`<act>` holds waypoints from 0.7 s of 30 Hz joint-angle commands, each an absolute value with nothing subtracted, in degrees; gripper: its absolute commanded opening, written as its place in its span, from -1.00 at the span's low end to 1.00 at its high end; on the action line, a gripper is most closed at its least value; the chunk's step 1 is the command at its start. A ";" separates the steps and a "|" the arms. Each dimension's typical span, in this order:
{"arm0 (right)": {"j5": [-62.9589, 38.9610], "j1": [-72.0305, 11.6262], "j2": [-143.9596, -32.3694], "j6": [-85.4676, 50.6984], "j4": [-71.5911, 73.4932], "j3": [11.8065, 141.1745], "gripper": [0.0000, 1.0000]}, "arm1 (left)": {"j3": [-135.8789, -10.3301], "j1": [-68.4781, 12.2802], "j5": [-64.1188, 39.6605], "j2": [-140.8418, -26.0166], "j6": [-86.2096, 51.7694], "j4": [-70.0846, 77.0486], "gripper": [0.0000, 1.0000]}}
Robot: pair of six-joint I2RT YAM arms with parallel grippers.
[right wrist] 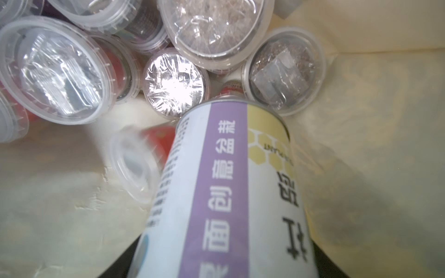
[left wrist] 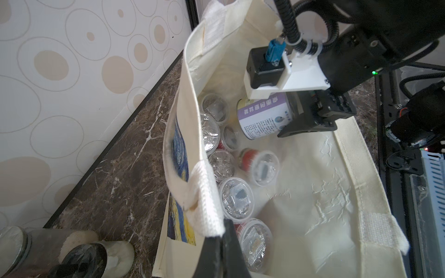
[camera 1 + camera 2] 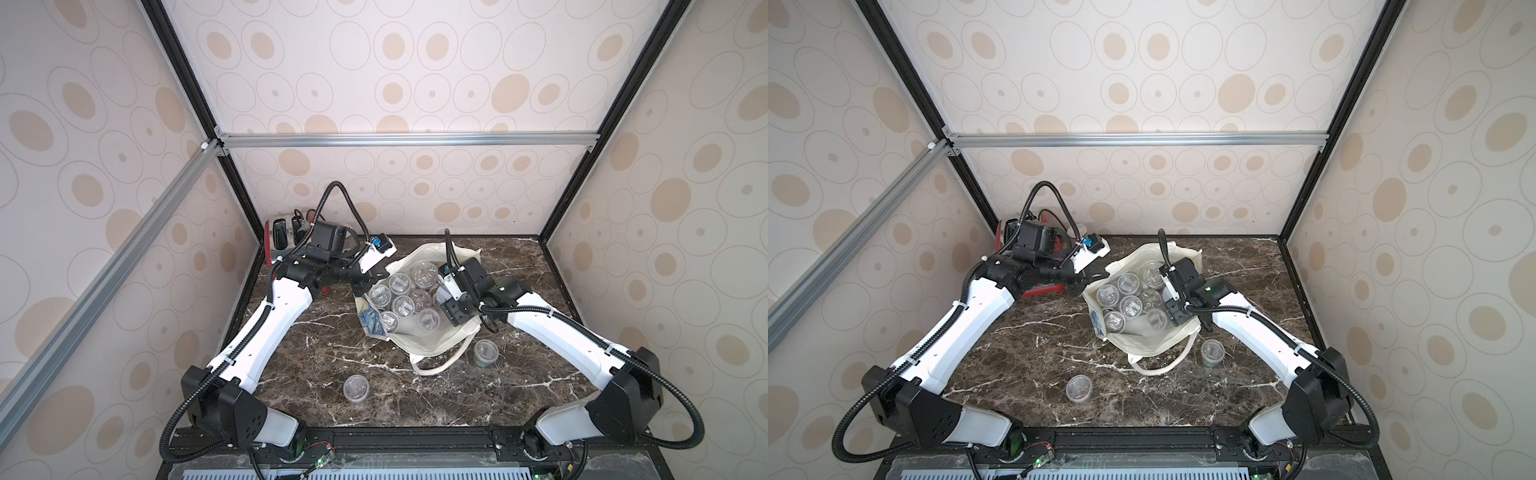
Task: Take out the seed jars from the canvas bag
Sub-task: Pick up the seed jar from the canvas bag, then place the seed jar at the center of the board.
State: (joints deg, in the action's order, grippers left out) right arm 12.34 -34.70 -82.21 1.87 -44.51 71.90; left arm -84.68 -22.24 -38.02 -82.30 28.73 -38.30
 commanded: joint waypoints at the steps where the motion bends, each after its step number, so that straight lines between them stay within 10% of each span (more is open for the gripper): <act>1: 14.00 -34.63 -79.26 -1.65 -49.10 73.55 0.29 | -87.19 -22.49 -39.20 -82.99 28.68 -38.33 -1.00; 11: -1.74 -38.55 -79.17 2.30 -60.87 89.35 0.22 | -89.01 -22.50 -38.72 -84.33 26.13 -38.06 -1.00; 21: -9.03 -64.74 -80.49 2.91 -68.76 89.46 0.23 | -89.82 -22.37 -35.83 -85.12 26.13 -38.06 -1.00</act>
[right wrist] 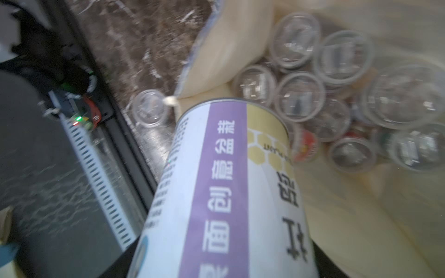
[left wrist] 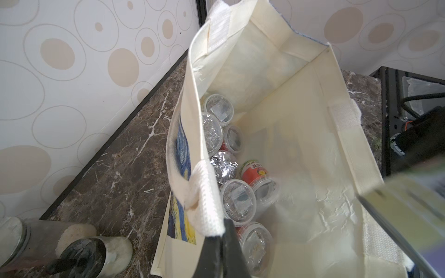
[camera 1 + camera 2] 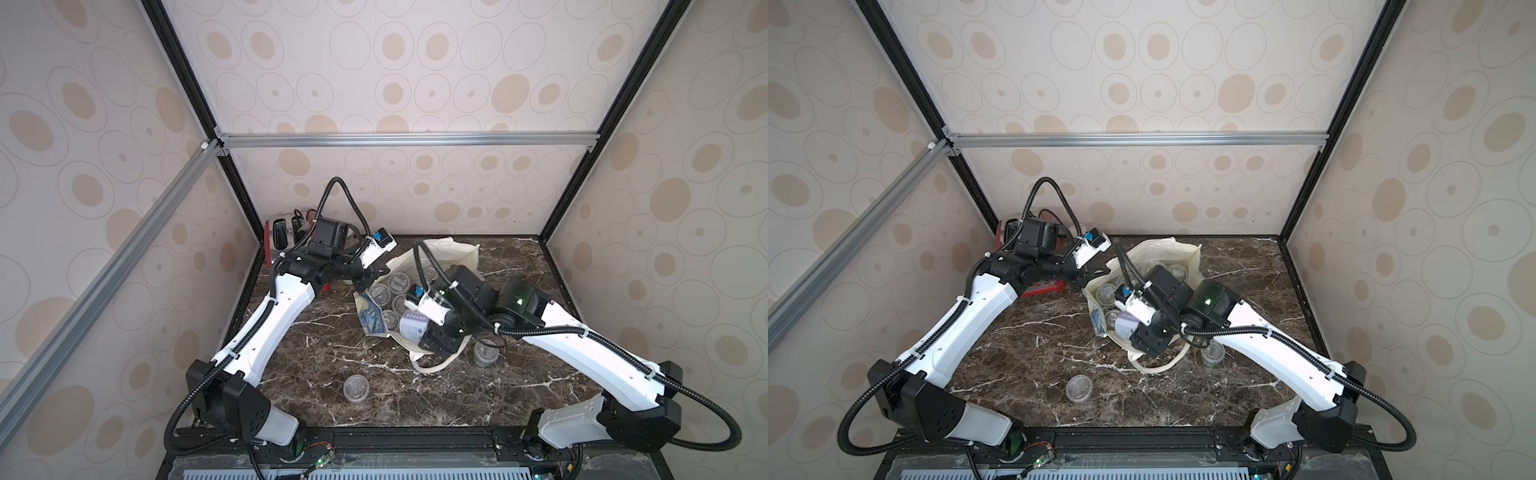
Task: Take out the seed jars from the canvas bag
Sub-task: Place the seed jar at the center of the board.
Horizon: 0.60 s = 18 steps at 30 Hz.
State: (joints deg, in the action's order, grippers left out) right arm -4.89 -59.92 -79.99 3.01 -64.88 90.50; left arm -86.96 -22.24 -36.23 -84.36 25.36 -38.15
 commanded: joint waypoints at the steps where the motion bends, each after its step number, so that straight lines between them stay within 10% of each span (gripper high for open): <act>1: -9.07 -67.31 -81.08 2.40 -69.11 89.06 0.23 | -89.87 -22.40 -35.54 -85.32 26.32 -37.99 -1.00; 18: 0.69 -73.74 -85.71 -5.03 -70.87 73.32 0.21 | -93.27 -22.32 -34.34 -88.66 25.33 -38.56 -1.00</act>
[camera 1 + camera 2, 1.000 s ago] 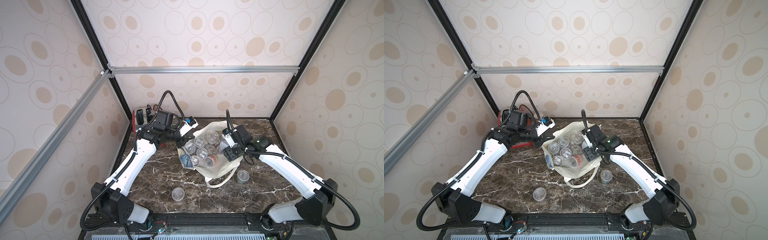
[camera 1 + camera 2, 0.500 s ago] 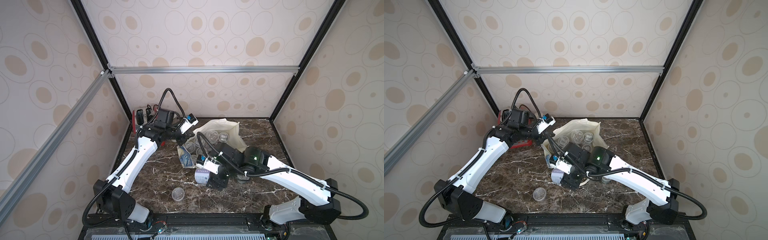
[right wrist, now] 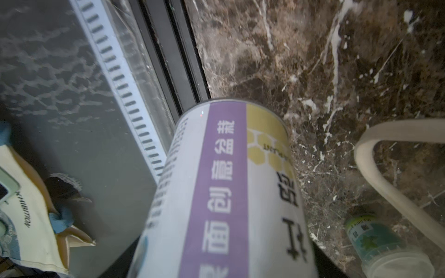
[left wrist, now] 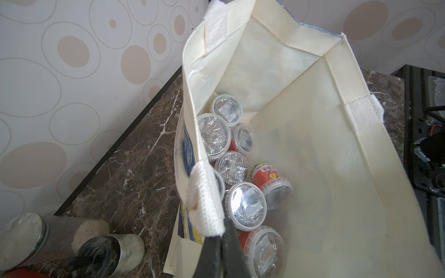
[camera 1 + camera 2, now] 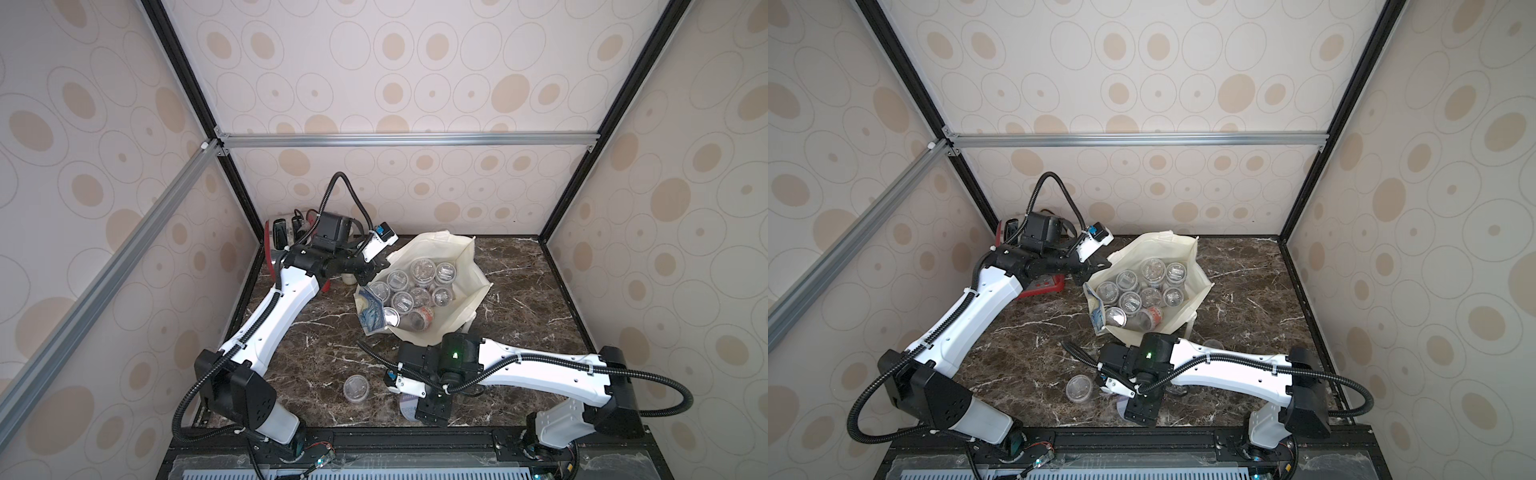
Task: Take out the seed jars from the canvas bag
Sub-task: Place the seed jar at the center of the board.
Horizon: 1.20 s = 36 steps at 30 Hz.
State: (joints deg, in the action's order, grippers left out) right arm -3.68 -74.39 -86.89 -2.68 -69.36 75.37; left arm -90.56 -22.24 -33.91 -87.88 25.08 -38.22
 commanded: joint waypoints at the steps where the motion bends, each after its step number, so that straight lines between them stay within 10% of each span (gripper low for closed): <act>1: 1.12 -73.26 -85.87 -5.76 -70.23 72.13 0.22 | -93.56 -22.32 -34.36 -88.85 25.14 -38.67 -1.00; 36: 3.58 -71.02 -90.85 -1.48 -61.23 65.71 0.64 | -92.10 -22.32 -37.30 -87.50 26.63 -38.51 -1.00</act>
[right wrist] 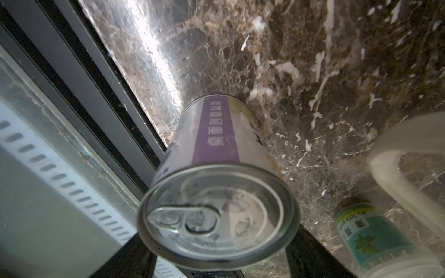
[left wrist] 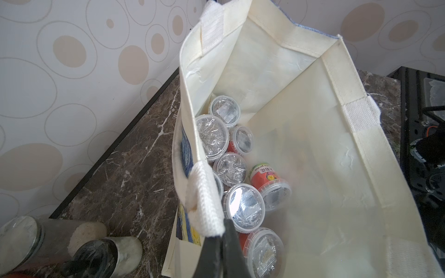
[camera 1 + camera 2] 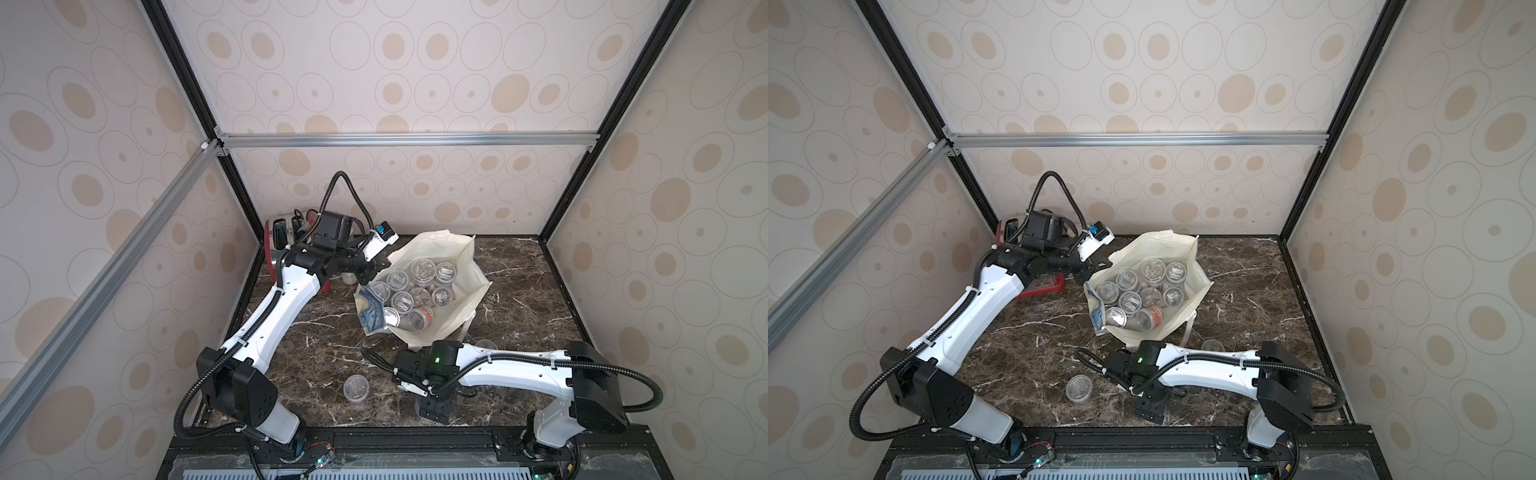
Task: Take out the seed jars from the canvas bag
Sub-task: Place the seed jar at the center of the board.
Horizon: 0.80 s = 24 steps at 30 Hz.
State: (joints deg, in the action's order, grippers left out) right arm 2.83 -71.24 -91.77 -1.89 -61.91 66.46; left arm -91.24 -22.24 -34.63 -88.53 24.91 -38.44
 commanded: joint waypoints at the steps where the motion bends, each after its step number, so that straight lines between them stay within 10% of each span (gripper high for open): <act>1: 3.61 -71.03 -91.11 -1.58 -61.00 65.87 0.63 | -92.32 -22.36 -37.47 -87.62 26.61 -38.63 -1.00; 14: 4.65 -69.69 -70.00 -4.39 -49.99 69.41 0.82 | -89.99 -22.35 -37.03 -85.50 28.71 -37.34 -1.00; 24: 10.30 -51.88 -75.42 -15.95 -51.32 81.09 0.79 | -87.56 -22.38 -42.29 -84.92 35.63 -41.04 -1.00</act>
